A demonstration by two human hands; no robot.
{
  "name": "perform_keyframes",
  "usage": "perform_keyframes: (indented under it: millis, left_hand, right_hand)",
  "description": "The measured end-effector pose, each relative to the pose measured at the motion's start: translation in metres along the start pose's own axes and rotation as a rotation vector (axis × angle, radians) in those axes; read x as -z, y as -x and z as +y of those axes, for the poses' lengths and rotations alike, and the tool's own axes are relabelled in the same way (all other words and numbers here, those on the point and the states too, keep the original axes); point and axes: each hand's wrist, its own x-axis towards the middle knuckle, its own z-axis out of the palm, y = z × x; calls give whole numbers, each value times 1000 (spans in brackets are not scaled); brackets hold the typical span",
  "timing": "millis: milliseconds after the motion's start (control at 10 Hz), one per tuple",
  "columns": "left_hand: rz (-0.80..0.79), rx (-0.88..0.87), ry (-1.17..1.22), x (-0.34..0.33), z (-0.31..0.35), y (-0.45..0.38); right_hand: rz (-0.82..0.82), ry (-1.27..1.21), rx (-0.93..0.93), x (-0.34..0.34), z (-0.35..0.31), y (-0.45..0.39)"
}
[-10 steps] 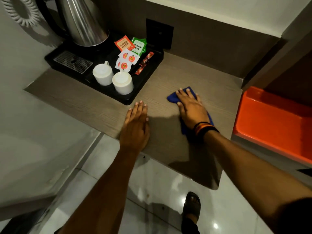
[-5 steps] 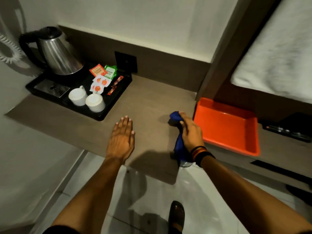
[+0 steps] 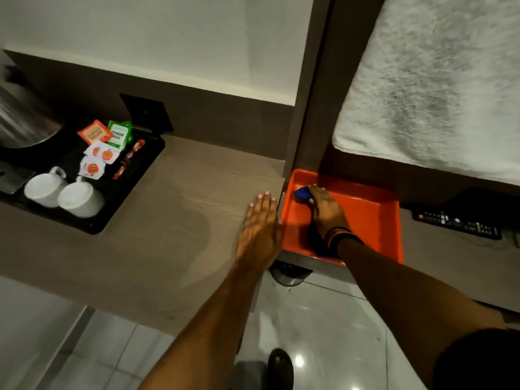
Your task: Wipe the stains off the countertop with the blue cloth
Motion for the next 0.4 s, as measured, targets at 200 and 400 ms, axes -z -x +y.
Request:
perform_keyframes:
  millis: [200, 400]
  left_hand:
    - [-109, 17, -59, -7, -2, -21]
    - [3, 50, -150, 54, 8, -26]
  right_hand:
    - [-226, 304, -127, -36, 7, 3]
    - [33, -111, -36, 24, -48, 84]
